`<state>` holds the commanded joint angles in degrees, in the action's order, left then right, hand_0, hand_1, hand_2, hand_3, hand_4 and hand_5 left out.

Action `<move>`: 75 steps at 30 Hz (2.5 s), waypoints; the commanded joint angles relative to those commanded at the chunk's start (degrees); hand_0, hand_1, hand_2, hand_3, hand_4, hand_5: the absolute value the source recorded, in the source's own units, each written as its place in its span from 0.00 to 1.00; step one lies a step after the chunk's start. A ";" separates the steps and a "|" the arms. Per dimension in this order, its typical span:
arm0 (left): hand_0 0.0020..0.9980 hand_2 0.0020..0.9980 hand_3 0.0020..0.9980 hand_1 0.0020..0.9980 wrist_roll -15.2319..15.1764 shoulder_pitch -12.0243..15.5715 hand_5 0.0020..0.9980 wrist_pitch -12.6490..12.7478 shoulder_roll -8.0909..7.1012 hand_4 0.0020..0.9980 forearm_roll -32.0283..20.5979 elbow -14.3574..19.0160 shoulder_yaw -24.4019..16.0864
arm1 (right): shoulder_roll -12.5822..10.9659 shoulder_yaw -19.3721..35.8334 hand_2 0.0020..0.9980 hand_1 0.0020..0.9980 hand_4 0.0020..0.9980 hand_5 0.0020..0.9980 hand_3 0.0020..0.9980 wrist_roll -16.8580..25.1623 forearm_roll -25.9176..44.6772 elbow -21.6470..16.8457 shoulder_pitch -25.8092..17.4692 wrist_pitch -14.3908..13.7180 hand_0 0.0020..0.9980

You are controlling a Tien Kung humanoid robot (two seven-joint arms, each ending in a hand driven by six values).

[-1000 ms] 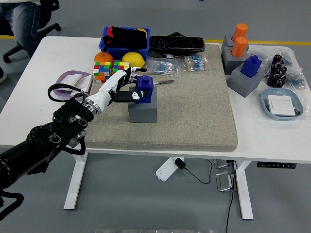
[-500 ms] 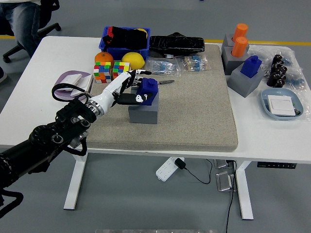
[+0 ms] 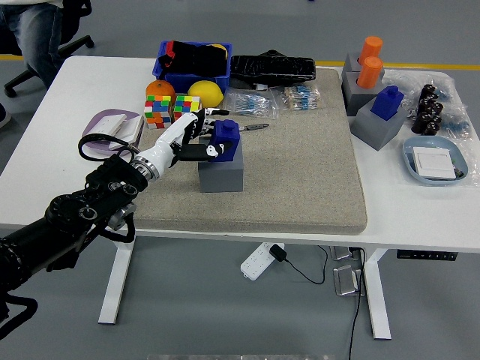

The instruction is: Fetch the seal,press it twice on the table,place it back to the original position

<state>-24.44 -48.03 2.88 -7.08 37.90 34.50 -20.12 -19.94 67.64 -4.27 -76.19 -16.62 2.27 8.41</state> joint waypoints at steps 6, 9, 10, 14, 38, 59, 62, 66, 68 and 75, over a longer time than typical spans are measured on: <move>0.80 0.55 0.81 0.67 0.02 0.38 0.00 -0.18 -0.08 0.56 -1.00 -0.33 -0.11 | 0.02 0.00 0.71 0.71 0.88 0.61 0.72 0.01 -0.03 -0.02 -0.03 0.04 0.80; 0.80 0.56 0.81 0.73 0.07 0.43 0.00 -0.36 -0.12 0.58 -0.90 -0.27 -0.06 | 0.05 0.11 0.71 0.71 0.88 0.61 0.72 0.02 -0.03 -0.04 -0.03 0.06 0.80; 0.80 0.56 0.81 0.73 0.08 0.44 0.00 -0.45 -0.16 0.58 -0.83 -0.27 -0.12 | 0.04 0.12 0.71 0.71 0.88 0.61 0.72 0.02 -0.05 -0.04 -0.02 0.06 0.80; 0.83 0.71 0.83 0.80 0.29 0.49 0.00 -1.78 -0.39 0.78 -1.22 -0.48 -0.41 | 0.03 0.23 0.71 0.71 0.88 0.61 0.72 0.04 -0.06 -0.03 -0.04 0.07 0.80; 0.96 0.96 1.00 0.99 -0.29 1.64 0.20 -4.31 -0.68 1.00 0.09 -0.10 -1.84 | 0.11 -0.14 0.71 0.71 0.88 0.61 0.72 0.00 0.10 -0.02 -0.35 0.17 0.80; 0.95 0.94 0.99 0.98 0.38 1.84 0.20 -4.66 -1.19 1.00 -0.08 4.05 -5.83 | 0.25 0.15 0.71 0.71 0.88 0.61 0.72 -0.03 -0.02 -0.04 -0.54 0.21 0.80; 0.94 0.93 0.98 0.97 0.28 1.74 0.20 -4.62 -1.41 1.00 0.76 4.81 -6.58 | 0.33 0.32 0.71 0.71 0.88 0.61 0.72 -0.04 -0.04 -0.03 -0.56 0.24 0.80; 0.94 0.93 0.98 0.97 0.24 1.62 0.20 -4.72 -1.85 1.00 1.57 5.33 -7.89 | 0.39 0.53 0.71 0.71 0.88 0.61 0.72 -0.05 -0.09 0.04 -0.56 0.25 0.80; 0.94 0.93 0.98 0.97 0.21 1.60 0.20 -4.76 -2.32 1.00 1.91 5.28 -8.92 | 0.41 0.63 0.71 0.71 0.88 0.61 0.72 -0.06 -0.10 0.03 -0.56 0.26 0.80; 0.94 0.93 0.98 0.96 0.20 2.57 0.20 -4.70 -4.90 1.00 2.92 3.46 -14.76 | 0.49 1.05 0.71 0.71 0.88 0.61 0.72 -0.09 -0.24 0.07 -0.63 0.26 0.80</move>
<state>-24.24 -45.46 -1.82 -11.97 40.82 37.96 -34.88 -19.44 68.69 -4.36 -76.44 -16.54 1.64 8.67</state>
